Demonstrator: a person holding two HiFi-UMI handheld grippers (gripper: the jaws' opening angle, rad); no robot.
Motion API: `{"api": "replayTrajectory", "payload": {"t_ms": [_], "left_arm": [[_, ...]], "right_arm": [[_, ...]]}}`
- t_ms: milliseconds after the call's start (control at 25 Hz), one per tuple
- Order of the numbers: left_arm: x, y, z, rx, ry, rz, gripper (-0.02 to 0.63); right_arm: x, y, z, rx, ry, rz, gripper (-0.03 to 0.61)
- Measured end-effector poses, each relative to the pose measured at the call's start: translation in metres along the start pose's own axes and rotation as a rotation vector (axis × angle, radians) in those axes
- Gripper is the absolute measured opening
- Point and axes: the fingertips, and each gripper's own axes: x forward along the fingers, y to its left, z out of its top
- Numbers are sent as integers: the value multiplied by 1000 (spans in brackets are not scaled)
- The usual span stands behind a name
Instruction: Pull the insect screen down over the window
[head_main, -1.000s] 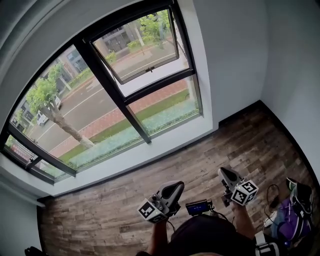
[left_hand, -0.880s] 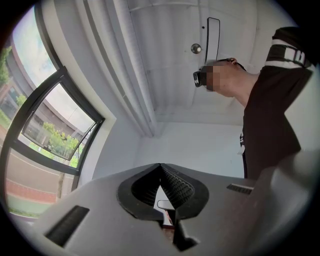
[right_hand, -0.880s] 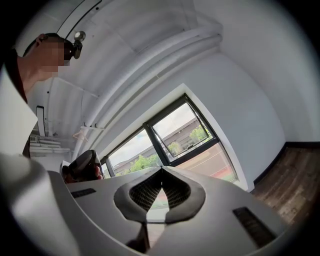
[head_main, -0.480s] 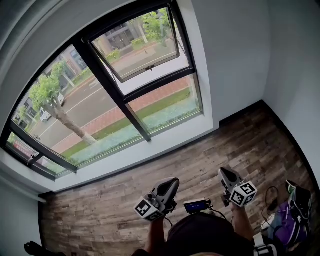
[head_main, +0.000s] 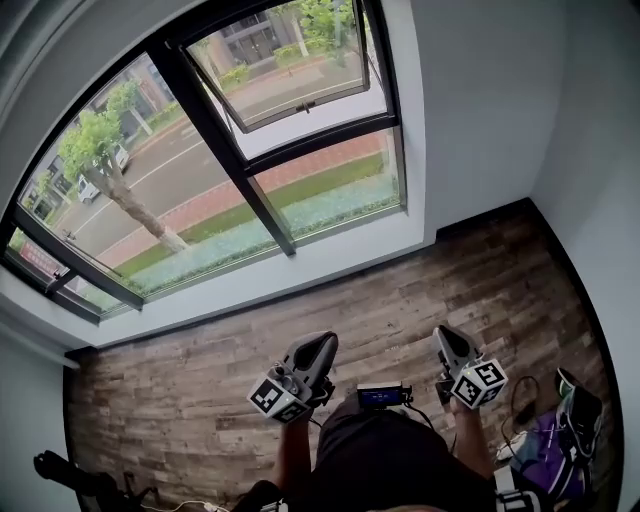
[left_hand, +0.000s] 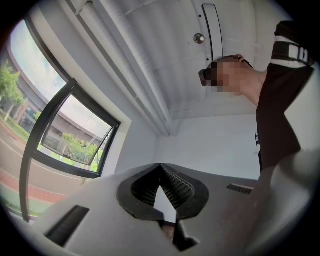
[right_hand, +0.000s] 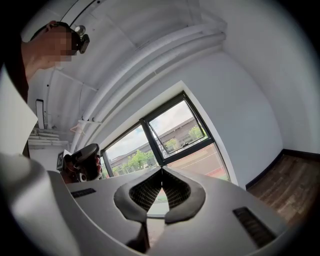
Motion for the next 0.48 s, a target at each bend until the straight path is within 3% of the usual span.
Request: {"api": "replayTrajectory", "payload": {"t_ms": [240,480], "left_arm": [[27,50,-9,-5,-14,-9,-5],[68,134,-20,-69,-63,-42,-5]], "right_arm": [[33,-17,6,-20,24,-34,6],[90,-46,20,-43,42,-106,6]]}}
